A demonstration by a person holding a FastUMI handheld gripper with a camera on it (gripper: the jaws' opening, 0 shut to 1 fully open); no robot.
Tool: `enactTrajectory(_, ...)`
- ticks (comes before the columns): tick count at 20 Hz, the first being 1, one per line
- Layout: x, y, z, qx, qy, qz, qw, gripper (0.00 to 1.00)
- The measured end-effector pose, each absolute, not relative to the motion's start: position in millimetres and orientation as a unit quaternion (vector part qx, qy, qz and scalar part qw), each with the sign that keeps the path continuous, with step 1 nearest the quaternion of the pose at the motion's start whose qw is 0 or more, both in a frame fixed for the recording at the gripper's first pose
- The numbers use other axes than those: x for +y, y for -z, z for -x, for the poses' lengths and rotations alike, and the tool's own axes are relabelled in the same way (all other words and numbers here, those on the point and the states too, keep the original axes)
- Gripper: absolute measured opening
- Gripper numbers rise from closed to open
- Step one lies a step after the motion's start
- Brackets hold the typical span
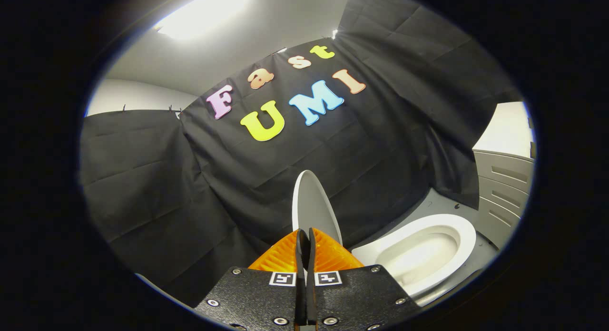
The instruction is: Open the toilet lid.
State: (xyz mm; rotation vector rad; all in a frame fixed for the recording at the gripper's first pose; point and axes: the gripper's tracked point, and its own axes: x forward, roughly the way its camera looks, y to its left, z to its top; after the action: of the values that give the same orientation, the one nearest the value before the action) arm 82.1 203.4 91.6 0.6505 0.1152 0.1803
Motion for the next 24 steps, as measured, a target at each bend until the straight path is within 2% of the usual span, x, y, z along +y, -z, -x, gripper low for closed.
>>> enactTrajectory(24, 295.5, -113.1, -73.4, 0.053, -0.127, -0.24, 0.961, 0.0)
